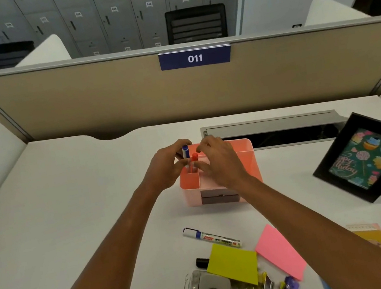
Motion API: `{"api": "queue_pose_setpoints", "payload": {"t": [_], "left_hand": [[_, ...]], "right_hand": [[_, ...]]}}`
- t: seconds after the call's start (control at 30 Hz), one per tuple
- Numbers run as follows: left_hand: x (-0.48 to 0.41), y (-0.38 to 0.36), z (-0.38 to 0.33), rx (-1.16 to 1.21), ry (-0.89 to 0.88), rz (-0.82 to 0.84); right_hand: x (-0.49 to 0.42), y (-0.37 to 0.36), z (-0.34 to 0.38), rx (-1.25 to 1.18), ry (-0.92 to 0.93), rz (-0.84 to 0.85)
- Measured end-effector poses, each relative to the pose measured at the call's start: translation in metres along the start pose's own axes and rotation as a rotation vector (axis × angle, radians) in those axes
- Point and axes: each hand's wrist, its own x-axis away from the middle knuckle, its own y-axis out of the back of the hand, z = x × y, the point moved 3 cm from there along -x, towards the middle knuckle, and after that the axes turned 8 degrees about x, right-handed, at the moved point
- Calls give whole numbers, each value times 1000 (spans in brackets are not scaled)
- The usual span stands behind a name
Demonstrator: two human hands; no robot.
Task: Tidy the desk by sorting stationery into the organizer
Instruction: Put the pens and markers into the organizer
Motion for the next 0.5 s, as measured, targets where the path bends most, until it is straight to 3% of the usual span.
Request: {"api": "queue_pose_setpoints", "payload": {"t": [0.07, 0.13, 0.2, 0.27, 0.3, 0.4, 0.5], "left_hand": [[5, -6, 5, -39, -21, 10], [8, -10, 8, -64, -37, -7], [7, -12, 8, -81, -36, -29], [6, -14, 7, -110, -35, -44], [7, -14, 7, -125, -40, -48], [9, -14, 9, -138, -32, -42], [10, -14, 12, -155, -11, -38]], "right_hand": [[20, 12, 14, 64, 84, -227], [45, 18, 35, 66, 277, -287], [61, 10, 52, -2, 388, -9], [70, -10, 58, 12, 327, 324], [73, -20, 59, 70, 304, 413], [84, -40, 63, 168, 277, 562], [95, -54, 68, 172, 289, 597]]}}
